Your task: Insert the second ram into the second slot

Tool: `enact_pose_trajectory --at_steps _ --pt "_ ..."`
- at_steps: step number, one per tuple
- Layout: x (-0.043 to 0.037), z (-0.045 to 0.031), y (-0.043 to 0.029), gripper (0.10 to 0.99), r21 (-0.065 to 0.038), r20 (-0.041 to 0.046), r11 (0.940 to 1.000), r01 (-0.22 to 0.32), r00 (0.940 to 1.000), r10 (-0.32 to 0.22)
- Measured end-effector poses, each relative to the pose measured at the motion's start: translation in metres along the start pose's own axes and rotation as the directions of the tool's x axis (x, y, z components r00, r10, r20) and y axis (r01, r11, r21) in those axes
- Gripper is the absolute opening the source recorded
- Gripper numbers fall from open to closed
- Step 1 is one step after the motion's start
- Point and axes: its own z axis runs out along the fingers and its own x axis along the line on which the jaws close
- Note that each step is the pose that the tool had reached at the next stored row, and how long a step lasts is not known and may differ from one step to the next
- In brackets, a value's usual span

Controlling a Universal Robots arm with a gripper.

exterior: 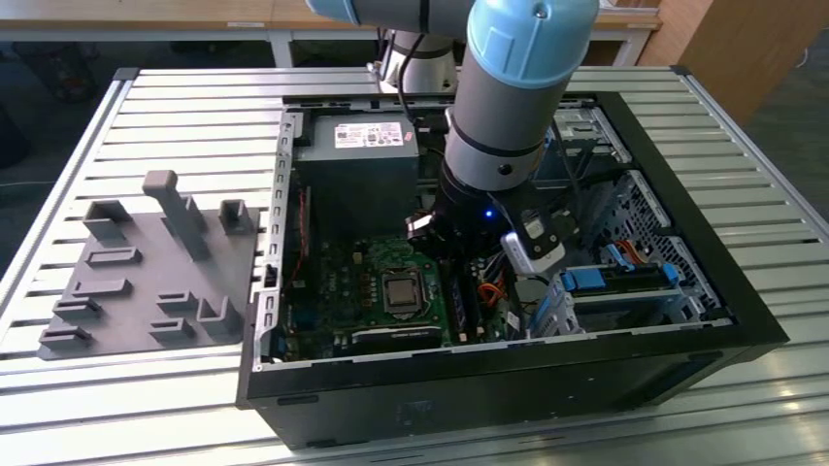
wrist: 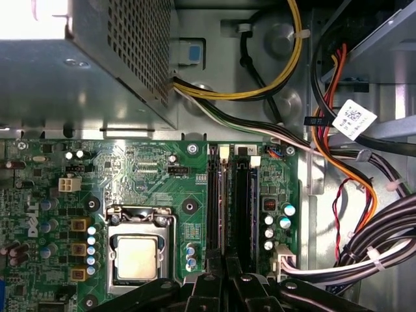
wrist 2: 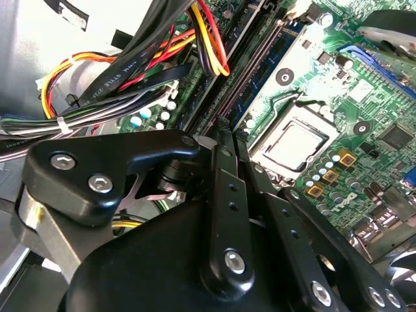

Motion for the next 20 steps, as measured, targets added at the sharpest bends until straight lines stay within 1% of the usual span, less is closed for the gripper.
enact_pose_trajectory --at_steps 8,16,20 --pt "-0.0018 0.0002 0.0 0.133 -0.001 0.0004 0.9999 -0.012 0.9999 0.012" --pt "-0.0019 0.0033 -0.0001 0.133 -0.001 0.0005 0.9999 -0.013 0.9999 0.013" --pt "-0.002 0.0034 -0.0001 0.133 0.0 0.0004 0.9999 -0.013 0.9999 0.013"
